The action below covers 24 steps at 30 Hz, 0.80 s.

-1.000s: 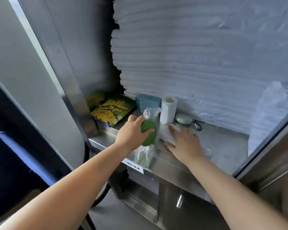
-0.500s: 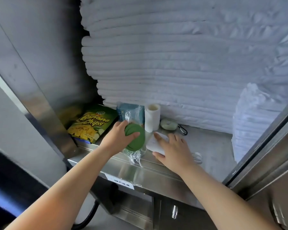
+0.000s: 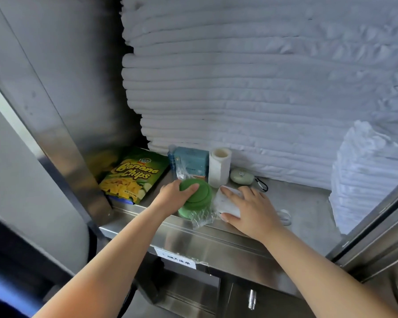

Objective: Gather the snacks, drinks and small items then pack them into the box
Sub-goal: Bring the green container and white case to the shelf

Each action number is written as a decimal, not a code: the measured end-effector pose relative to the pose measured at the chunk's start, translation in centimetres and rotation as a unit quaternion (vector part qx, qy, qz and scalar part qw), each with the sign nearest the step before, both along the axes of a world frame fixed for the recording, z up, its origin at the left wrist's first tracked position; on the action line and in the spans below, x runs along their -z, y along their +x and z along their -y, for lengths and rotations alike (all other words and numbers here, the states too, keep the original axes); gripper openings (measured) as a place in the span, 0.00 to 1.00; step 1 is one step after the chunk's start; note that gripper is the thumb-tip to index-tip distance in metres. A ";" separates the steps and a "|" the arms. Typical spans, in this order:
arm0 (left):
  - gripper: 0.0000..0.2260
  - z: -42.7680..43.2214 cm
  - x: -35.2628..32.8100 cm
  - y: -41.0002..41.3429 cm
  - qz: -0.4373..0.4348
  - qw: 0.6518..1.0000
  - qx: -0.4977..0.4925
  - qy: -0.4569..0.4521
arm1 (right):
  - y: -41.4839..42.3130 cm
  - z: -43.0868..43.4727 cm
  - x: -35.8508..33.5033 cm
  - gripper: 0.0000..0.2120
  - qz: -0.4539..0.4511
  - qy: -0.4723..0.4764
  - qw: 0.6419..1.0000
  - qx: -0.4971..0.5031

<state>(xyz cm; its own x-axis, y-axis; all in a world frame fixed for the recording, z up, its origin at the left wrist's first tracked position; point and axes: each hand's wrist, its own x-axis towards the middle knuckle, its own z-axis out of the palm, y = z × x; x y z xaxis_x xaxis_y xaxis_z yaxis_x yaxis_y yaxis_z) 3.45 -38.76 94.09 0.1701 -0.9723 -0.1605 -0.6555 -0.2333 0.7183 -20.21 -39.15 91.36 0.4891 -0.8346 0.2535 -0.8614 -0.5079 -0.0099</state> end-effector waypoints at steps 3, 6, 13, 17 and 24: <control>0.29 0.0 0.2 -0.1 -0.007 1.000 -0.014 0.016 | 0.1 0.1 0.0 0.33 0.004 0.006 1.000 -0.001; 0.34 -0.5 0.3 -0.2 -0.039 0.998 -0.040 0.010 | 0.1 -0.2 -0.2 0.32 -0.001 0.005 1.000 -0.009; 0.31 -1.4 -0.7 2.8 -0.207 0.972 -0.095 0.059 | 0.1 -1.2 -0.9 0.25 0.026 -0.055 0.996 -0.057; 0.17 -2.2 -1.9 4.7 -0.056 0.994 -0.039 -0.088 | 1.7 -1.7 -1.5 0.17 0.180 -0.046 0.982 -0.042; 0.18 -1.6 -1.1 4.8 0.034 0.959 0.219 -0.175 | 8.2 -2.1 -2.8 0.19 0.188 0.023 0.975 -0.116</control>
<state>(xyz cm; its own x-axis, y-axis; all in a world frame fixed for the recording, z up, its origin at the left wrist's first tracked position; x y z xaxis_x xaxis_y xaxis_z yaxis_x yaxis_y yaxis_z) 8.30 -37.14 95.21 -0.2691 -0.9449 0.1866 -0.6832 0.3238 0.6545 -12.00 -37.03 94.12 0.5452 -0.7278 0.4159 -0.6549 -0.6795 -0.3306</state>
